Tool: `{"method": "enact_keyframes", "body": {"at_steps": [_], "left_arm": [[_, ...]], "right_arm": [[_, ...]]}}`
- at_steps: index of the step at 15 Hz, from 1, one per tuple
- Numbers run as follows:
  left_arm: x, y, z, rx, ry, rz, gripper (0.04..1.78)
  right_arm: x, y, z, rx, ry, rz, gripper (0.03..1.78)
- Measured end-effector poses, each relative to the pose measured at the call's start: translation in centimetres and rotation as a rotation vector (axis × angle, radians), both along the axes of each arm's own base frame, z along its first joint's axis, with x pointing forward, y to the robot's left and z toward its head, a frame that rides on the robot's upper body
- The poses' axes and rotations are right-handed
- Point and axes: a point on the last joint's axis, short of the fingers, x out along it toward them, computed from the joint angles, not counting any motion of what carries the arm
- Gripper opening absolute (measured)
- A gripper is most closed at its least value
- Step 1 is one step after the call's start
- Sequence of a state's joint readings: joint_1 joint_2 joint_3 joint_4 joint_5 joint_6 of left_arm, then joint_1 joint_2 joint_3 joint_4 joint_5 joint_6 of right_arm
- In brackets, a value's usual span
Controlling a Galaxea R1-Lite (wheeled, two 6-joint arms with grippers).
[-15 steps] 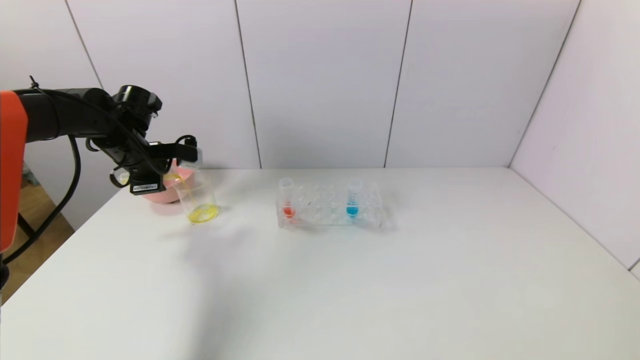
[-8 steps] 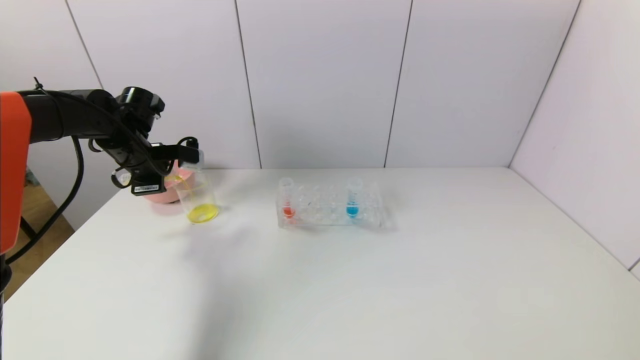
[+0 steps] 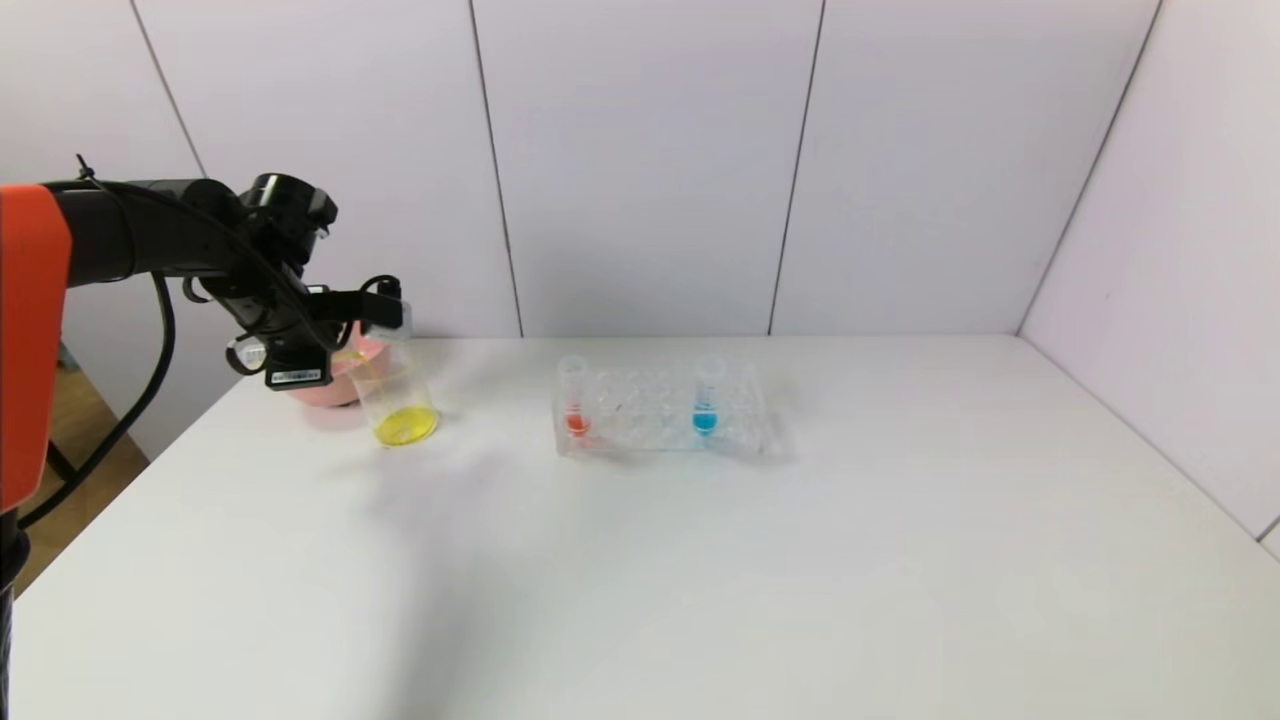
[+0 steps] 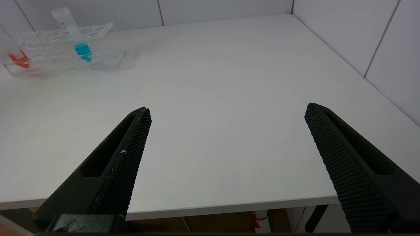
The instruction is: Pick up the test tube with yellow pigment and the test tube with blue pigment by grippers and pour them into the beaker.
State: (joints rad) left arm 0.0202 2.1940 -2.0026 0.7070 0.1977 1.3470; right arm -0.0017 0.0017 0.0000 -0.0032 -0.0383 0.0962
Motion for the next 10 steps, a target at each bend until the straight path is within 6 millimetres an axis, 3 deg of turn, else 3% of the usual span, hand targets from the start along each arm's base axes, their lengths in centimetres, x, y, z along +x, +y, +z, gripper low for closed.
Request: {"method": "enact_keyframes", "body": {"at_steps": [10], "left_arm": [[-0.09,-0.3,-0.04,0.034,0.011,0.017,0.54]], "right_arm": [[0.0,0.0,0.0,0.0,0.0,0.0,1.71]]}}
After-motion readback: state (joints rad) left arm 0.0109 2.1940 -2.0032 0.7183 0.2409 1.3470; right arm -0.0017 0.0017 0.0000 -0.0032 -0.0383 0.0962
